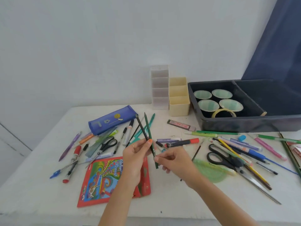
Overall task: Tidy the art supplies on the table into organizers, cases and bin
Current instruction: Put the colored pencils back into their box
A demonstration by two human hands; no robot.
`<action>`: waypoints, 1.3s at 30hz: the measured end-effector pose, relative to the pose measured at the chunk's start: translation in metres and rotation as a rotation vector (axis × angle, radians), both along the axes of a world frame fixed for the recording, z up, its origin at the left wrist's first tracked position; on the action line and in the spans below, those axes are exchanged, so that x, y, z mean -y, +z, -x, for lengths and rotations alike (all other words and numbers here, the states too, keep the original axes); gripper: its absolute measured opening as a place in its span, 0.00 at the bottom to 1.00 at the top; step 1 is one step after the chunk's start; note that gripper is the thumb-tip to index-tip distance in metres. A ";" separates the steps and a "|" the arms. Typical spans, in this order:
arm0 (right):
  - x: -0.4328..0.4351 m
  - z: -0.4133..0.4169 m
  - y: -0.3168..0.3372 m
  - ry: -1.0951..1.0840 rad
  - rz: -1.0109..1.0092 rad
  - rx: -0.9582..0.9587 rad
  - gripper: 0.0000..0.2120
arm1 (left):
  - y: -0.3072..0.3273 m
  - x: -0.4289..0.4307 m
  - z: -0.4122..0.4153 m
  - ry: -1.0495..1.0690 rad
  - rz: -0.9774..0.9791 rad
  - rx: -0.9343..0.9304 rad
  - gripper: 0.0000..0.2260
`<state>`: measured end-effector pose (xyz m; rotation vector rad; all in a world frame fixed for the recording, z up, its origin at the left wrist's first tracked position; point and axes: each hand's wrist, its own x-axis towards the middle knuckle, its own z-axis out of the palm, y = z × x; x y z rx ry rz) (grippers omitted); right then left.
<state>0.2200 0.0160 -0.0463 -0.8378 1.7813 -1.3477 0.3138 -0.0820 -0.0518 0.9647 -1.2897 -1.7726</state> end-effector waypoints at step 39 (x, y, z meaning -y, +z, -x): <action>-0.064 0.011 -0.057 -0.295 -0.081 -1.263 0.09 | -0.032 0.073 -0.158 -0.157 0.790 0.874 0.13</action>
